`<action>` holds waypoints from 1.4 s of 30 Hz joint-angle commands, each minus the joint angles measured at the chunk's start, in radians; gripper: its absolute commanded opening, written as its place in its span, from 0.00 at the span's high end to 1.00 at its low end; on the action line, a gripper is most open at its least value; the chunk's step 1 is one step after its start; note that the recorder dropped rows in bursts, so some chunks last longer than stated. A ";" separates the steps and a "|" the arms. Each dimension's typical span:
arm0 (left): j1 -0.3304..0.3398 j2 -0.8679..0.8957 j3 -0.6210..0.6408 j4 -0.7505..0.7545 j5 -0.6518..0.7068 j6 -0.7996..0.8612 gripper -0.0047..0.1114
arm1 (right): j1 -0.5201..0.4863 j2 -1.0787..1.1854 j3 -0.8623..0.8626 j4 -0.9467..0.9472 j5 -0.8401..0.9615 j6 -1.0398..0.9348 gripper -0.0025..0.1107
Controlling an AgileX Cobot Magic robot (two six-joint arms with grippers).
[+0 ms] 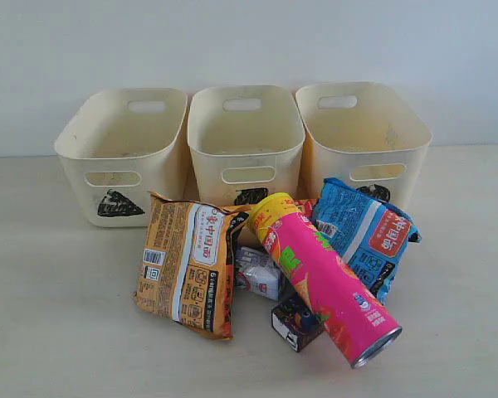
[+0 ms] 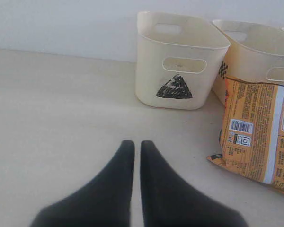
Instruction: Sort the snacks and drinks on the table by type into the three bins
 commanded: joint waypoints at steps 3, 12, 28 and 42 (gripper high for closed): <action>0.001 -0.003 -0.005 -0.004 -0.015 -0.008 0.93 | -0.001 -0.004 0.004 0.000 -0.070 -0.003 0.96; 0.001 -0.003 -0.005 -0.004 -0.015 -0.008 0.93 | -0.001 -0.004 0.004 0.000 -0.483 -0.012 0.96; 0.001 -0.003 -0.005 -0.004 -0.015 -0.008 0.93 | 0.001 0.403 -0.355 -0.002 -0.547 0.363 0.96; 0.001 -0.003 -0.005 -0.004 -0.015 -0.008 0.93 | 0.076 0.876 -0.620 -0.035 -0.503 0.458 0.96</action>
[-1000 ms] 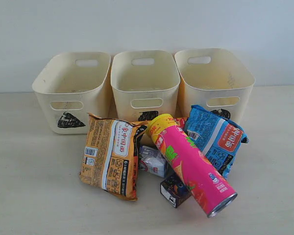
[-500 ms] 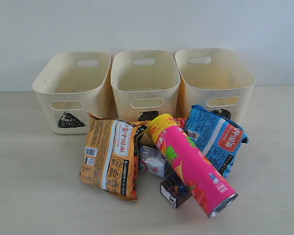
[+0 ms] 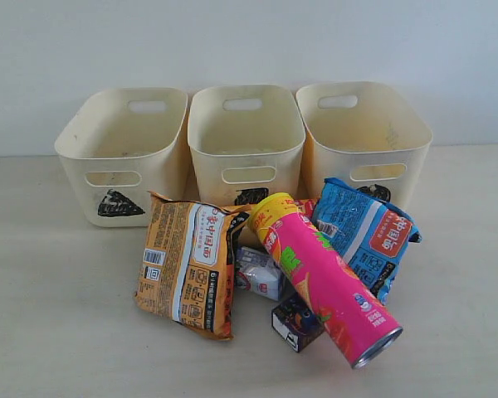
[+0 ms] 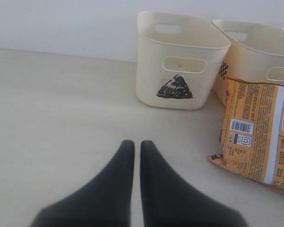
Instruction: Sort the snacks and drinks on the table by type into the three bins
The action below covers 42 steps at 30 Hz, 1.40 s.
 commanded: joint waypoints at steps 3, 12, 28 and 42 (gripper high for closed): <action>0.001 -0.003 -0.005 -0.004 -0.015 -0.008 0.93 | 0.105 0.181 -0.142 -0.102 0.134 0.007 0.96; 0.001 -0.003 -0.005 -0.004 -0.015 -0.008 0.93 | 0.286 0.429 -0.395 -0.157 0.610 -0.197 0.96; 0.001 -0.003 -0.005 -0.004 -0.015 -0.008 0.93 | 0.348 0.767 -0.696 0.173 1.214 -0.654 0.95; 0.001 -0.003 -0.005 -0.004 -0.015 -0.008 0.93 | 0.348 0.863 -0.700 0.185 1.175 -0.665 0.95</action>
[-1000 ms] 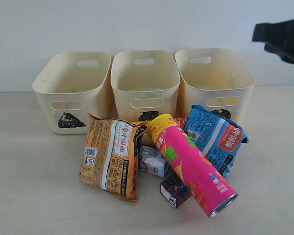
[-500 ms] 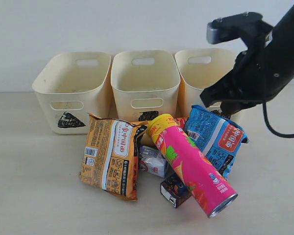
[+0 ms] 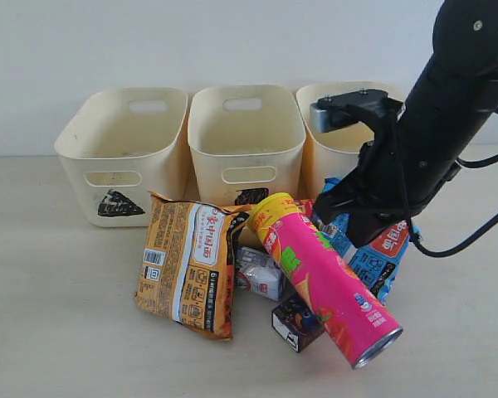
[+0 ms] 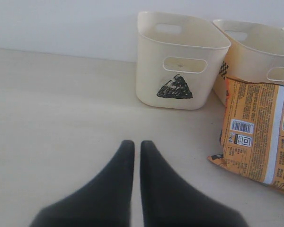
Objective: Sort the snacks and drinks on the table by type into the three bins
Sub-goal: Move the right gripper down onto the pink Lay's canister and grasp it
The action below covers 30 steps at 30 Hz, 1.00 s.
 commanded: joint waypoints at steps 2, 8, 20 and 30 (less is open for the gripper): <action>0.001 -0.003 -0.005 -0.004 -0.015 -0.008 0.93 | -0.001 0.016 -0.007 0.000 -0.022 -0.010 0.95; 0.001 -0.003 -0.005 -0.004 -0.015 -0.008 0.93 | -0.001 0.031 -0.007 0.000 -0.049 -0.010 0.57; 0.001 -0.003 -0.005 -0.004 -0.015 -0.008 0.93 | -0.001 0.040 -0.007 0.011 -0.126 -0.010 0.22; 0.001 -0.003 -0.005 -0.004 -0.015 -0.008 0.93 | 0.001 0.138 -0.007 0.031 -0.190 -0.014 0.22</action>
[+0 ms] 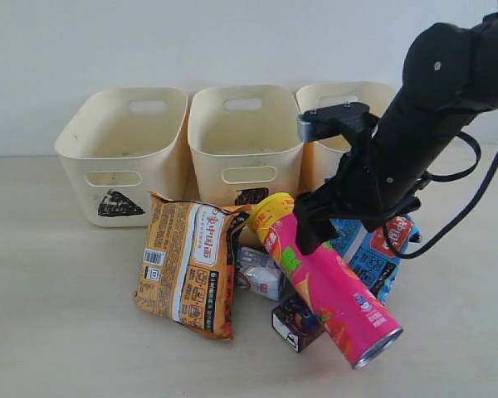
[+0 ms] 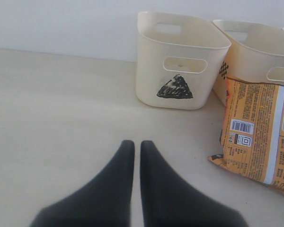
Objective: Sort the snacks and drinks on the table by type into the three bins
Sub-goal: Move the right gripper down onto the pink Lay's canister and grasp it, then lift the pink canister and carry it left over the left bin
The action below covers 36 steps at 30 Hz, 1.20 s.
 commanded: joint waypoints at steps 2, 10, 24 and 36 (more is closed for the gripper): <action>0.001 -0.003 -0.005 -0.004 -0.015 -0.008 0.93 | 0.001 0.048 -0.007 0.002 -0.029 -0.010 0.22; 0.001 -0.003 -0.005 -0.004 -0.015 -0.008 0.93 | 0.036 0.105 -0.007 -0.001 -0.081 -0.022 0.22; 0.001 -0.003 -0.005 -0.004 -0.015 -0.008 0.93 | 0.118 0.124 -0.007 -0.044 -0.113 -0.014 0.61; 0.001 -0.003 -0.005 -0.004 -0.015 -0.008 0.93 | 0.118 0.000 -0.007 -0.049 -0.046 -0.011 0.98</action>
